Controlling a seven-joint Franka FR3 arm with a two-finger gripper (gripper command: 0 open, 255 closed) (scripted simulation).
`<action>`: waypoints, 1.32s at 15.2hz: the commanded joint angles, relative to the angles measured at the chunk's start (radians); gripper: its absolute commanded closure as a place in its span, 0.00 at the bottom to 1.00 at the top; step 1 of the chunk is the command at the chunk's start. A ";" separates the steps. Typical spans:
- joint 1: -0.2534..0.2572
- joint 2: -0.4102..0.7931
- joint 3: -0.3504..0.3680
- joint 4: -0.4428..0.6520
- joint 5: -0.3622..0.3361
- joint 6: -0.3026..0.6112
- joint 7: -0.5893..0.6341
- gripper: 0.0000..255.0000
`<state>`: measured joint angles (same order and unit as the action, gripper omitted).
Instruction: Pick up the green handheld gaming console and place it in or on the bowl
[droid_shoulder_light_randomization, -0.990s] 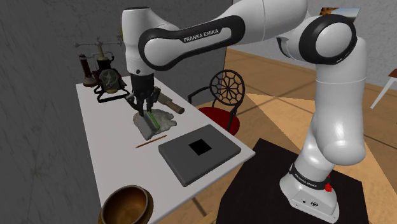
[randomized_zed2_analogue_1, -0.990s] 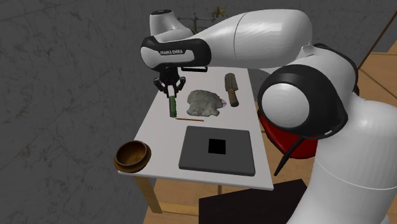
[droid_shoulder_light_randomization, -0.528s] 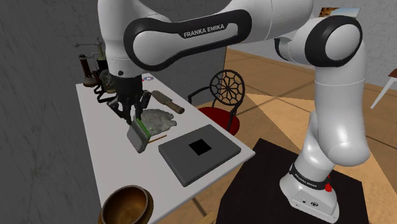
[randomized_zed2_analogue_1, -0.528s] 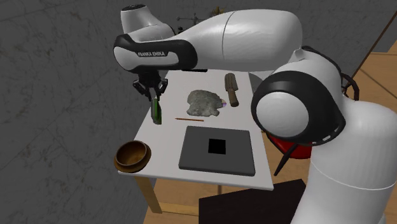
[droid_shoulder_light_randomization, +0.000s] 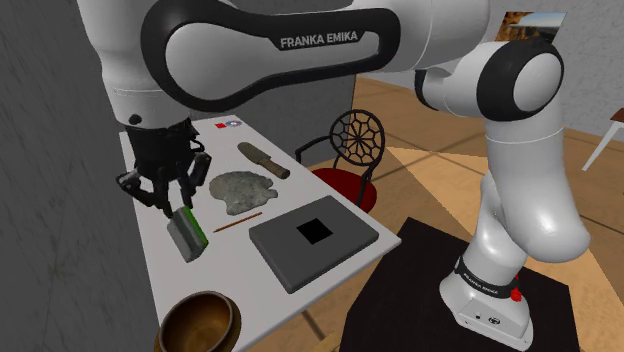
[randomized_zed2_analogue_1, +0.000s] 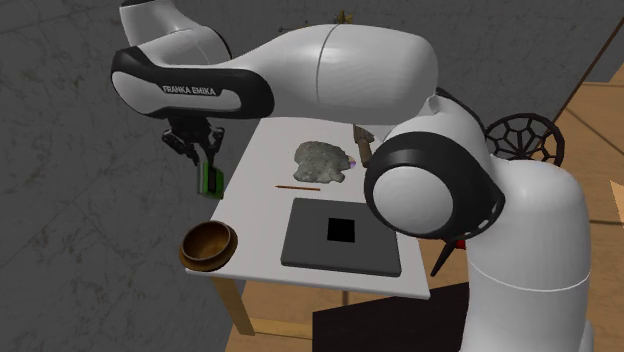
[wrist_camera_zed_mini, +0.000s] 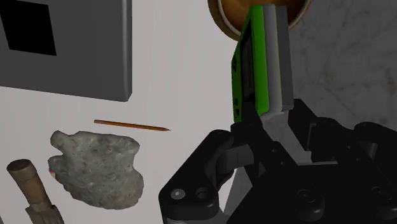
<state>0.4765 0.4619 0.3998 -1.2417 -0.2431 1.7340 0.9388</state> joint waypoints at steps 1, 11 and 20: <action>0.047 0.042 0.005 0.074 -0.019 -0.038 0.038 1.00; 0.072 0.066 0.007 0.016 -0.033 0.038 0.083 1.00; 0.058 0.069 0.002 -0.102 -0.040 0.157 0.099 1.00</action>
<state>0.5382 0.5348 0.4024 -1.3267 -0.2835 1.8765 1.0376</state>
